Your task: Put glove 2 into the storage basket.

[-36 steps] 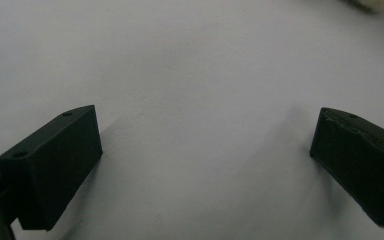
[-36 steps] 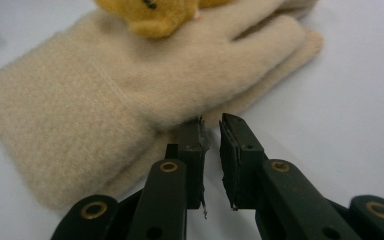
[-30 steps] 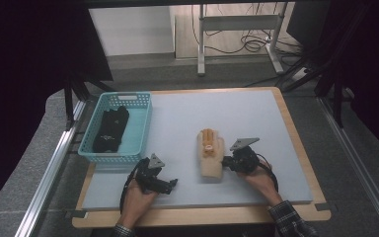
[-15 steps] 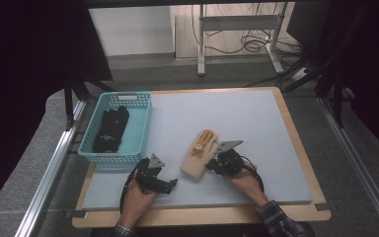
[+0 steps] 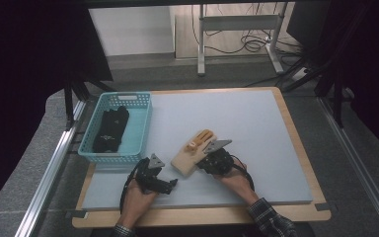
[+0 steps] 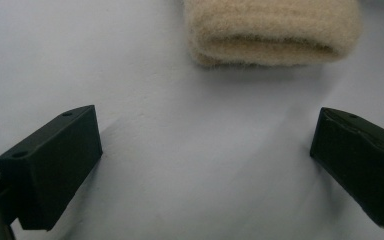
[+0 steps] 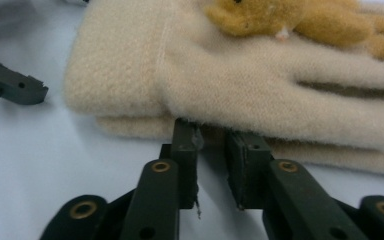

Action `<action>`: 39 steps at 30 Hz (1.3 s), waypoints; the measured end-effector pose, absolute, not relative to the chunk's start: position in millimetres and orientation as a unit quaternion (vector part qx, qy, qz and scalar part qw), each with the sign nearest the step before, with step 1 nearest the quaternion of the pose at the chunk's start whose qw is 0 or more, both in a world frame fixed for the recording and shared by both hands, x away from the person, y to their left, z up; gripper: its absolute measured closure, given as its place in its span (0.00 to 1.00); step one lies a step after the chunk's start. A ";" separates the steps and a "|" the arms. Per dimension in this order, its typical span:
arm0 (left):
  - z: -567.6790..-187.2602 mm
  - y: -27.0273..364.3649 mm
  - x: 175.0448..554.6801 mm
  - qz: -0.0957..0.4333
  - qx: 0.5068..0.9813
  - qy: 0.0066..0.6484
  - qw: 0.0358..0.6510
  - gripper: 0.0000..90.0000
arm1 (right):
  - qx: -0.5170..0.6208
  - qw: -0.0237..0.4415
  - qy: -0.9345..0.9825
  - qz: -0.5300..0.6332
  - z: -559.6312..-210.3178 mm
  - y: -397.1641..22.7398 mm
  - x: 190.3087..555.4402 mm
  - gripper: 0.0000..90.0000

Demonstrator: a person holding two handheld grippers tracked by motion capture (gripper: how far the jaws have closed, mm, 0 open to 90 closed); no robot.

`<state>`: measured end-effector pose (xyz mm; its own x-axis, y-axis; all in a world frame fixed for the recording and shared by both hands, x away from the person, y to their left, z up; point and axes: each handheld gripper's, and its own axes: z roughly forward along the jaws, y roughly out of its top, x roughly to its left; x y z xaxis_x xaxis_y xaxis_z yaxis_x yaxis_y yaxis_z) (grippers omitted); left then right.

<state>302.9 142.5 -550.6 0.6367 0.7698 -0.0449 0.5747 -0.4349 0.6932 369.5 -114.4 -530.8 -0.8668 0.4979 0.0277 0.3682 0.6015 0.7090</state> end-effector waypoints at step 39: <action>-550.5 142.3 302.8 0.141 0.836 0.402 0.347 0.00 | 0.360 0.158 0.841 0.371 -520.2 -244.8 361.6 0.18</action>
